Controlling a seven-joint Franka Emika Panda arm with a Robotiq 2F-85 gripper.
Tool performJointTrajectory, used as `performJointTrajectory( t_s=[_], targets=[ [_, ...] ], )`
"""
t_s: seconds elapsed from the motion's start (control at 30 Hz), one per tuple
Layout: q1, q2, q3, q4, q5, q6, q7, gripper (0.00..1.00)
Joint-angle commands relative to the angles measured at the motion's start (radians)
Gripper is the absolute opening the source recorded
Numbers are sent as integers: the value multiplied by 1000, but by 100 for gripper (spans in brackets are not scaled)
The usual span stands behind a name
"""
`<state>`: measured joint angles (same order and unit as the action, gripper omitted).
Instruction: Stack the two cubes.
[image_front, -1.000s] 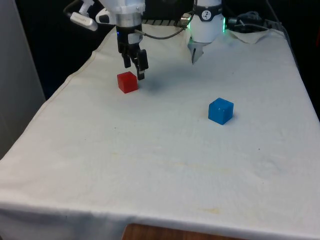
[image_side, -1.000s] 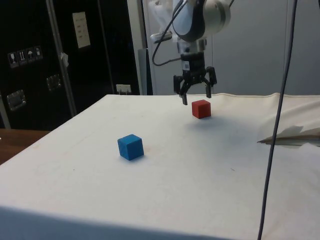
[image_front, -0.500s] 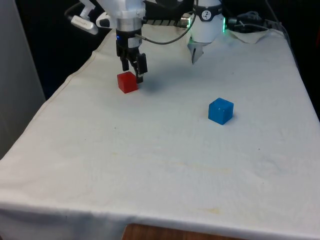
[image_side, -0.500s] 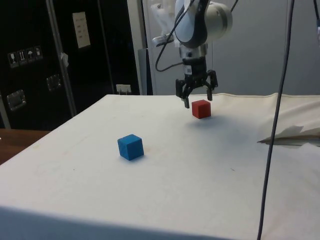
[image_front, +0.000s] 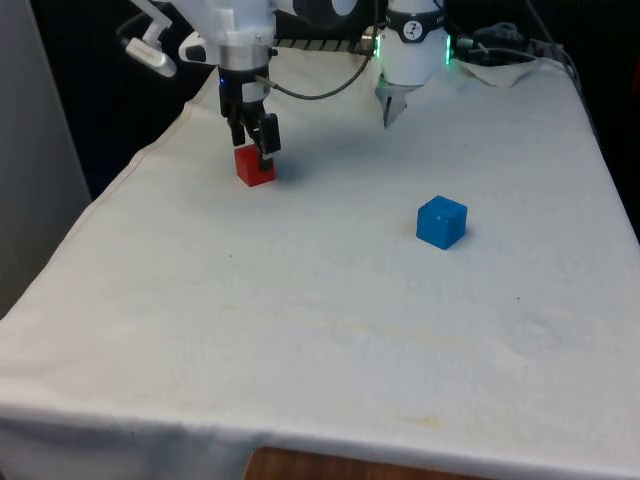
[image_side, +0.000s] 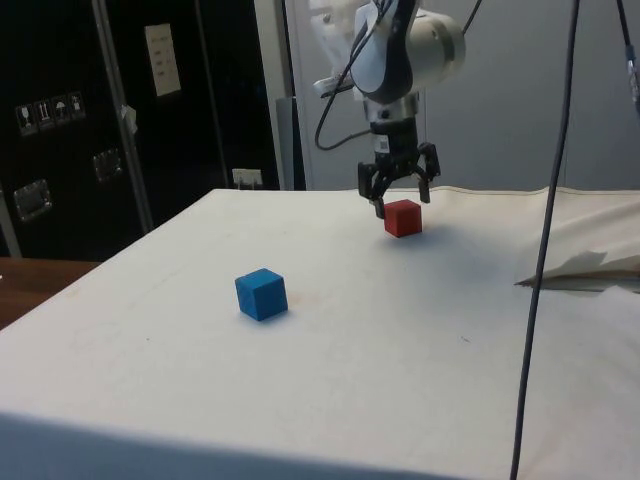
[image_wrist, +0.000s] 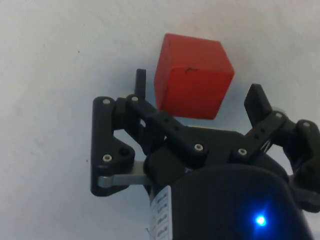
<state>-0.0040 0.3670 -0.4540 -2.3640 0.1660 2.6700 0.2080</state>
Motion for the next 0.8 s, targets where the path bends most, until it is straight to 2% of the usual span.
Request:
performJointTrajectory(
  t_s=[0.0, 0.07, 0.13, 0.17, 0.2, 0.27, 0.33, 0.4, 0.43, 0.47, 0.5, 0.53, 0.57, 0.77],
  targets=[
    [-17, 3, 19, 2, 31, 11, -27, 100],
    [-19, 13, 19, 7, 44, 14, -39, 100],
    [-15, 26, 14, 13, 60, 14, -53, 100],
    [-3, 31, 0, 15, 46, 5, -40, 100],
    [-14, 29, 12, 15, 63, 14, -56, 100],
    [-11, 34, 8, 18, 62, 13, -55, 98],
    [-11, 34, 7, 18, 61, 13, -54, 80],
    [-10, 35, 5, 18, 60, 13, -53, 57],
    [-4, 38, -2, 20, 50, 5, -44, 45],
    [-10, 35, 5, 18, 59, 13, -52, 45],
    [-9, 35, 5, 18, 59, 13, -52, 29],
    [-9, 36, 4, 18, 58, 13, -52, 8],
    [-9, 35, 4, 18, 58, 13, -51, 1],
    [-8, 36, 3, 18, 58, 13, -51, 2]
  ],
)
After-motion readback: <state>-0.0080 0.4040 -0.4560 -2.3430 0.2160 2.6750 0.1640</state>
